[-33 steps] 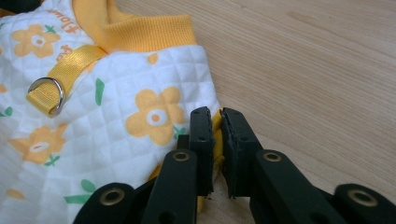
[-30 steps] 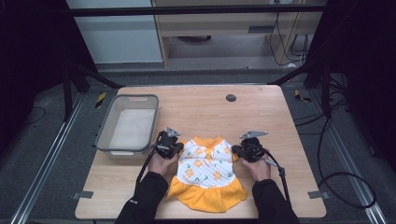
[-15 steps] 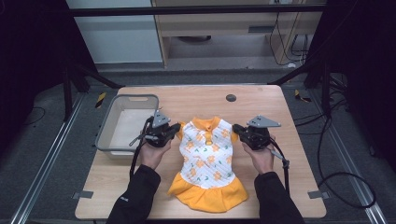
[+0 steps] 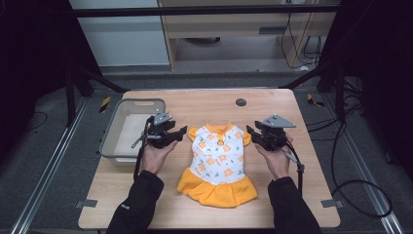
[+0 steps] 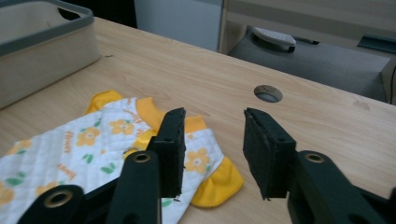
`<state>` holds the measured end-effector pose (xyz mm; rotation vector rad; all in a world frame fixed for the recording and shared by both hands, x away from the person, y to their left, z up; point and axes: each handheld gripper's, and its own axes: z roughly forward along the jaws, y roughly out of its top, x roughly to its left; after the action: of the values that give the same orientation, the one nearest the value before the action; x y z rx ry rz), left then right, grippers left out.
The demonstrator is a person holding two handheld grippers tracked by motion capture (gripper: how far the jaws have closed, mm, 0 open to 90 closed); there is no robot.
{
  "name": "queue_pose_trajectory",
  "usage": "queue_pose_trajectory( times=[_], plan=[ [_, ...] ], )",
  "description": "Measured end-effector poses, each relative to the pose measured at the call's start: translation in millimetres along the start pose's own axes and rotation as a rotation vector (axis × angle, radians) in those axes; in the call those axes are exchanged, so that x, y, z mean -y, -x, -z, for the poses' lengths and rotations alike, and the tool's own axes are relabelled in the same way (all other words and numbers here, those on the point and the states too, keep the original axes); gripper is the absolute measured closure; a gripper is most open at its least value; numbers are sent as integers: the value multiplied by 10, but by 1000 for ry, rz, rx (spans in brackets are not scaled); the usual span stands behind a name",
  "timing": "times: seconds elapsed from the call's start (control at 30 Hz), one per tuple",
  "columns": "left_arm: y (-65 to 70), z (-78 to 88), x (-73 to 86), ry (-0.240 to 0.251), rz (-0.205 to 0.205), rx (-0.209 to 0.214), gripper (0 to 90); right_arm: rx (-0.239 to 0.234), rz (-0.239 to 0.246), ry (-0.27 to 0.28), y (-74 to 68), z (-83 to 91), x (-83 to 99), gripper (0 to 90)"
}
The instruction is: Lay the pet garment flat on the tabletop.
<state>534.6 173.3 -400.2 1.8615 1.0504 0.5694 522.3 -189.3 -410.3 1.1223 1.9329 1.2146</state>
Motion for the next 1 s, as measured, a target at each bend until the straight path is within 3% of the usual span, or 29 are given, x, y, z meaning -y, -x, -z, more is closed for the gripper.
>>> queue_pose_trajectory(
  times=[0.03, 0.13, 0.23, 0.27, 0.3, 0.43, 0.5, 0.6, 0.83, 1.0],
  plan=[
    [23, 115, 36, -15, -17, 7, 418, -25, -24, -2, 0, 117, 13, 555],
    [57, 252, 86, -25, -45, 6, 409, -34, -17, -14, -21, 247, 39, 515],
    [103, 417, 178, -26, -34, 47, 400, -64, -13, -22, -66, 401, 95, 488],
    [126, 475, 221, -30, -48, 51, 400, -90, -11, -40, -104, 506, 145, 476],
    [149, 528, 273, -35, -62, 49, 400, -90, -11, -40, -104, 506, 145, 476],
    [212, 678, 546, -56, -43, 97, 429, -136, -21, -64, -202, 683, 279, 468],
    [249, 701, 687, -78, -34, 119, 449, -159, -20, -92, -259, 737, 377, 460],
    [312, 693, 836, -133, -58, 127, 477, -176, -5, -135, -361, 790, 573, 456],
    [406, 638, 968, -172, -48, 147, 519, -213, -11, -185, -475, 842, 920, 455],
    [490, 569, 1052, -211, -65, 160, 564, -219, -6, -233, -517, 791, 1077, 471]
  ],
)
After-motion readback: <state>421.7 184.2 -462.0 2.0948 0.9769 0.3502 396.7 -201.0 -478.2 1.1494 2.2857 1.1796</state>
